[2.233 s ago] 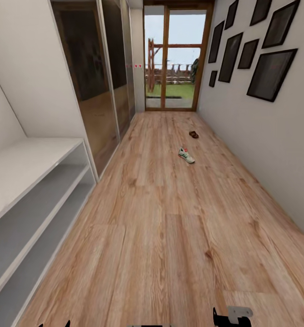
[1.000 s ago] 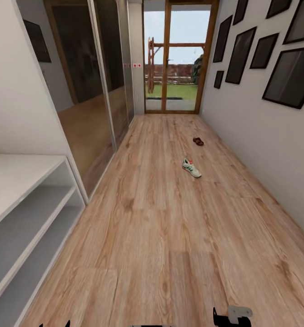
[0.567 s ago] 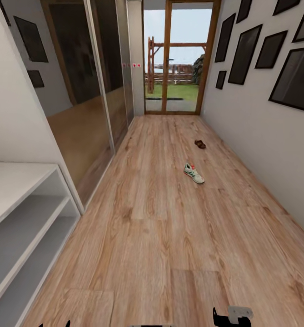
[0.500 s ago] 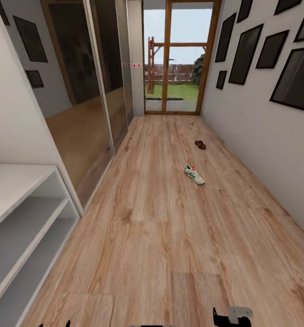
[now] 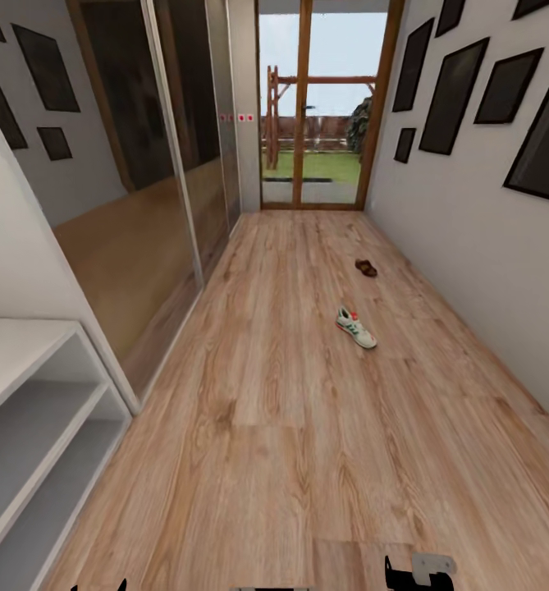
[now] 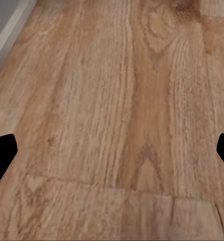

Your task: Pick up the two gym shoes and the two sandals from the corridor floor and place them onto the hallstand (shoe rack) in the corridor, making sure they are on the rack and not on the floor. Arrange them so the two gym shoes are next to each other and the two sandals are next to each other.

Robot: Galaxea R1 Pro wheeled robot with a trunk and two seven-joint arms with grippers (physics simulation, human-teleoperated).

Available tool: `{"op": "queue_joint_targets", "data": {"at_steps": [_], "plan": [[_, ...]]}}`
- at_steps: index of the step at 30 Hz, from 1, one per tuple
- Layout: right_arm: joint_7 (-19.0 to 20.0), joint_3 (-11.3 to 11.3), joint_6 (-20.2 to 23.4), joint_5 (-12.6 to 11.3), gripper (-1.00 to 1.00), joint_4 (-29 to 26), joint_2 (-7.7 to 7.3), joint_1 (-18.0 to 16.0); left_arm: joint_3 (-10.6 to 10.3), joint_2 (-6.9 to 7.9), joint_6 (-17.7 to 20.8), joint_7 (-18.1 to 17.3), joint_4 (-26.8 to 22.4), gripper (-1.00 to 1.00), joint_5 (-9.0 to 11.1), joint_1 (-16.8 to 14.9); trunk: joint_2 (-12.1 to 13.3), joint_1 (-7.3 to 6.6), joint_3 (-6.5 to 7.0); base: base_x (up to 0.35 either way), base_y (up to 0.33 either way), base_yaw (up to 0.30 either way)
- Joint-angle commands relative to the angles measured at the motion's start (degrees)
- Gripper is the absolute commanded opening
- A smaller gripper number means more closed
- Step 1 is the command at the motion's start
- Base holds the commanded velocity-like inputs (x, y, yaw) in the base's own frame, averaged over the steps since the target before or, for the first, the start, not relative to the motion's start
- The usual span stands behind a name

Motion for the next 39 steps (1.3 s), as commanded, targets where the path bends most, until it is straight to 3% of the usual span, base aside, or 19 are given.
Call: {"op": "queue_joint_targets", "data": {"at_steps": [1, 39], "plan": [[-0.16, 0.5, -0.14, -0.43, 1.0, 0.03, 0.0, -0.02, 0.14, -0.01, -0.01, -0.56, 0.05, 1.0, 0.51, -0.03, -0.01, 0.02, -0.05, 0.337, 0.0, 0.0], [-0.24, 0.5, -0.14, -0.43, 1.0, 0.03, 0.0, -0.03, 0.16, -0.01, -0.01, -0.56, 0.05, 1.0, 0.6, -0.03, -0.01, 0.02, -0.05, 0.337, 0.0, 0.0]]}}
